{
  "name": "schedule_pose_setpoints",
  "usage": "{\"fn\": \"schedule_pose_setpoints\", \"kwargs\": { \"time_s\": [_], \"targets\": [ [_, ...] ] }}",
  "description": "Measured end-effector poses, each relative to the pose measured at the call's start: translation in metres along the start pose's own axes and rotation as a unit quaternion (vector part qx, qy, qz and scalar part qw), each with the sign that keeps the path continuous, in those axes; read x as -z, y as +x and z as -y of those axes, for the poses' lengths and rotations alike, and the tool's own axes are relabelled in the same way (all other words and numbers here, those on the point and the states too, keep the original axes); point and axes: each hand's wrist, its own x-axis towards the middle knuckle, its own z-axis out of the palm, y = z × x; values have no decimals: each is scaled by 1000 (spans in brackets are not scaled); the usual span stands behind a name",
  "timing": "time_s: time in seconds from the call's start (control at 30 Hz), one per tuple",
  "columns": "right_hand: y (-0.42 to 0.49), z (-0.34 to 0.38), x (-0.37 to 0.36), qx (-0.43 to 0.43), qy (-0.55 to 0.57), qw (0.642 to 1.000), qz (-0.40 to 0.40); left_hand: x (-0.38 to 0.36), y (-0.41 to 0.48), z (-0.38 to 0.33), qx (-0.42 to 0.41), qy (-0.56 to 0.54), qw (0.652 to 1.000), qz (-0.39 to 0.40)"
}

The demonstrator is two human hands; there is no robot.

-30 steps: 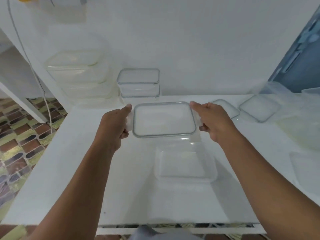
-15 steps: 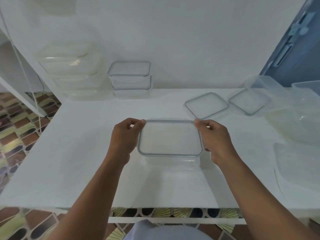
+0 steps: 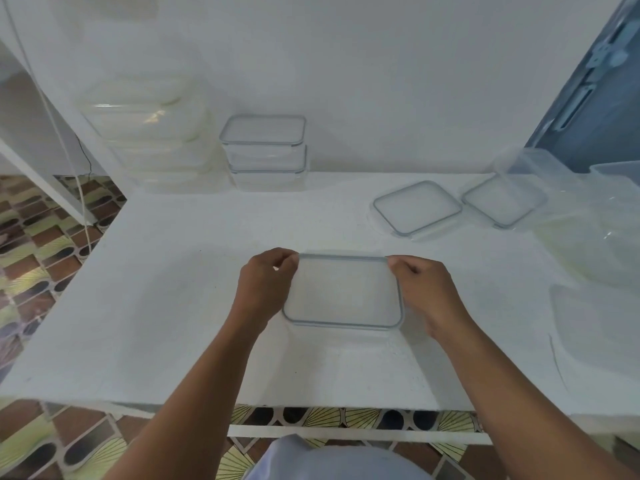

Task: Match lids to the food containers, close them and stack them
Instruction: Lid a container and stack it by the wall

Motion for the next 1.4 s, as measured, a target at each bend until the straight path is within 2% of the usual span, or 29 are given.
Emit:
{"fn": "schedule_pose_setpoints", "kwargs": {
  "time_s": [0.13,0.2,0.3,0.43,0.47,0.53,0.6,0.63,0.7,0.77,0.87,0.9,0.97,1.13,1.3,1.4],
  "targets": [
    [-4,-2,-7,18,-14,999,-24,-6,2,-1,-1,0,1000,-2],
    [-8,-4,-16,45,-68,996,-48,-10,0,2,-17,14,1000,-5],
    [-9,-6,-22,58,-97,991,-66,-13,-5,8,18,-81,997,7],
    [-2,-3,-12,45,-94,994,-18,-7,-3,7,48,-126,990,30],
    [1,-2,-8,45,-96,994,-8,-5,-1,6,44,-107,993,30],
    [4,3,3,70,-108,991,-22,1,2,5,1,-3,1000,9],
    [3,11,14,152,-140,977,-52,11,0,2,-91,96,991,-17],
    [1,15,19,208,-164,963,-44,17,-3,-1,-146,121,982,-10],
    [-6,24,23,310,-232,922,26,25,-9,-7,-251,180,950,48],
    [-12,30,21,372,-330,858,132,27,-15,-11,-322,279,894,137],
    [-15,29,16,377,-453,761,273,22,-17,-7,-362,424,789,258],
    [-14,26,15,364,-485,736,301,20,-16,-3,-359,455,766,277],
    [-14,21,14,352,-528,704,320,19,-15,1,-356,491,742,286],
    [-12,23,15,351,-554,677,334,19,-11,2,-364,524,712,294],
    [-12,26,16,349,-554,672,346,19,-7,1,-362,529,701,311],
    [-9,24,16,356,-541,676,350,19,-7,3,-370,516,711,303]
  ]
}}
